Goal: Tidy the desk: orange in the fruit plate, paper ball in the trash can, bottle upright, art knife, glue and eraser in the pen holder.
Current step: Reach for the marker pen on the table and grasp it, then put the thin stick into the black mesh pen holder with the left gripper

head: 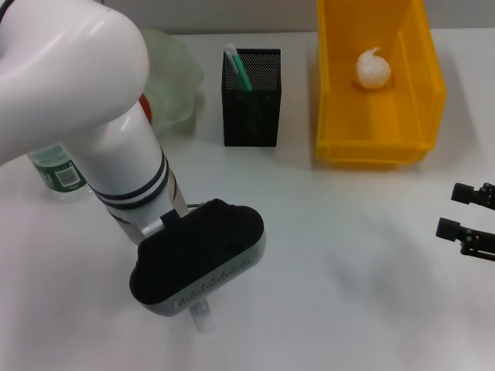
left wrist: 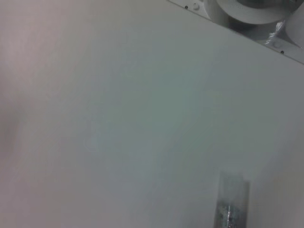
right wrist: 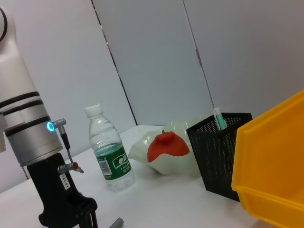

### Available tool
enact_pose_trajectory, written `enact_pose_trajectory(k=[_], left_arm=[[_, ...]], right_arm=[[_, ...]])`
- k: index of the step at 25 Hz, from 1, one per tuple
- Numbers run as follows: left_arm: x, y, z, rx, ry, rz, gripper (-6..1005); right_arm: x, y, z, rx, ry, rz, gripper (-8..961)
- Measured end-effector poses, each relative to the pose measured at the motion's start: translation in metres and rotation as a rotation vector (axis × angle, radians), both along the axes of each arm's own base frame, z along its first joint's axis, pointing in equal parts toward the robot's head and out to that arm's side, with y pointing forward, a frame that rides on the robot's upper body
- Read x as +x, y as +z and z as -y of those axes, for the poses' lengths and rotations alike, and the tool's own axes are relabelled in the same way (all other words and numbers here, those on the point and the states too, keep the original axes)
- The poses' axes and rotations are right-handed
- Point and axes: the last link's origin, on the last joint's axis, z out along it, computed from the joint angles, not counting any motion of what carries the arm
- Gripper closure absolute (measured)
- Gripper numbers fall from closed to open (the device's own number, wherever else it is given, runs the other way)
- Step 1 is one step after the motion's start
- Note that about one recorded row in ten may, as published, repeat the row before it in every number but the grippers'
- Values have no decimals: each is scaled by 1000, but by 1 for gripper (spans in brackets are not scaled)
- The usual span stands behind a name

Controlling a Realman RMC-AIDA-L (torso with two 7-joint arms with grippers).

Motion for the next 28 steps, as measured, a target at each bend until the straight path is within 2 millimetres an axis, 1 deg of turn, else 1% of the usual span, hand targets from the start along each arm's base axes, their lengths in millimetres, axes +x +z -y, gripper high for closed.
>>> enact_pose_trajectory(k=[10, 25, 28], left_arm=[[0, -2, 0, 0, -5, -1, 728], [0, -2, -1, -16, -12, -13, 850], [2, 0, -3, -5, 5, 1, 853]], right_arm=[[0, 0, 0, -3, -4, -3, 159], [-1, 1, -1, 4, -3, -7, 159], [-1, 2, -1, 6, -3, -7, 159]])
